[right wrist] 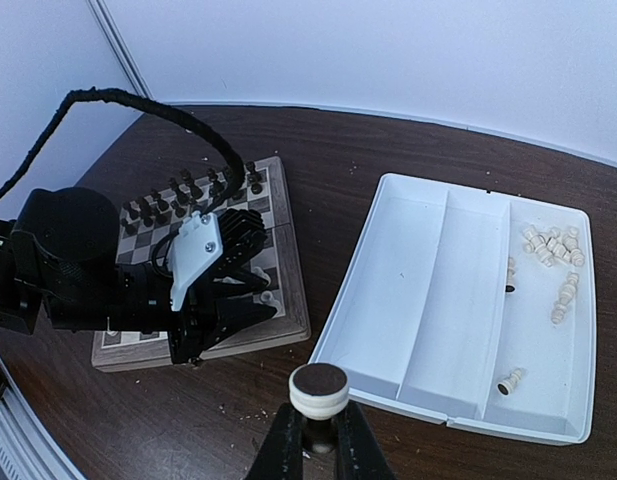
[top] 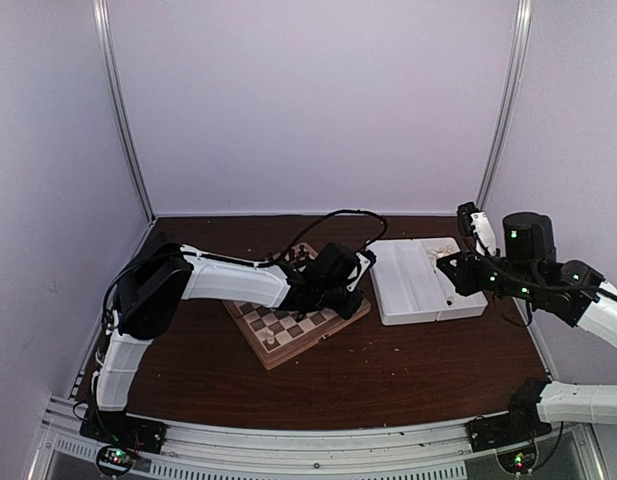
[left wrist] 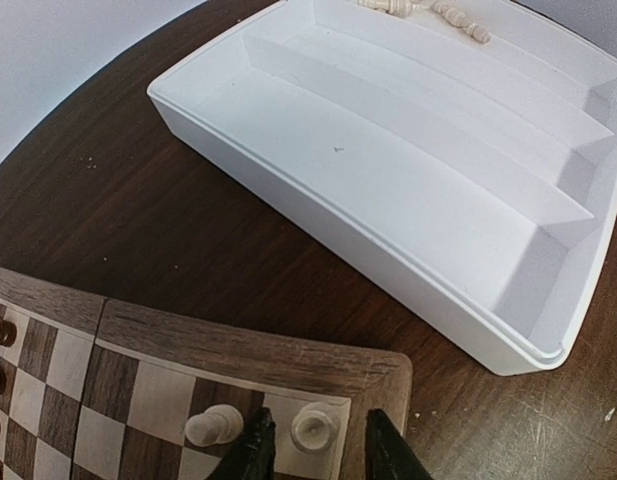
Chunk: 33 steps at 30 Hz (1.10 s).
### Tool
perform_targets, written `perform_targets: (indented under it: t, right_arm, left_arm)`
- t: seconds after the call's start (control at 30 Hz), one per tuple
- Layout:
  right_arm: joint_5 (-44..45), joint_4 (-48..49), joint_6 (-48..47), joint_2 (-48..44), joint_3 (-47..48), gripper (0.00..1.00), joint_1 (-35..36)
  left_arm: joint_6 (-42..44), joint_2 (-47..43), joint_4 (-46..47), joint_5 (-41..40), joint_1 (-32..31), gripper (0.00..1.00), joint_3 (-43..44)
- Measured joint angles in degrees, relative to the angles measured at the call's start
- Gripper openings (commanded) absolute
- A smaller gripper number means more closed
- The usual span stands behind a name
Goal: Set up the chess pieces on the board
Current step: Place the chess piece on the chessboard.
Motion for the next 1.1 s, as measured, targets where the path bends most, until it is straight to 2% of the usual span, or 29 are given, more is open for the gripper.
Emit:
perform_targets:
  t: [0.23, 0.6, 1.1]
  right_arm:
    - [0.0, 0.0, 0.02, -0.11, 0.0, 0.0, -0.15]
    - [-0.07, -0.02, 0.02, -0.22, 0.0, 0.0, -0.2]
    - [-0.83, 0.22, 0.09, -0.2, -0.44, 0.0, -0.44]
  left_arm:
    - [0.09, 0.02, 0.0, -0.04, 0.0, 0.18, 0.0]
    - [0.13, 0.04, -0.11, -0.24, 0.02, 0.08, 0.07]
    - [0.31, 0.04, -0.37, -0.7, 0.0, 0.08, 0.13]
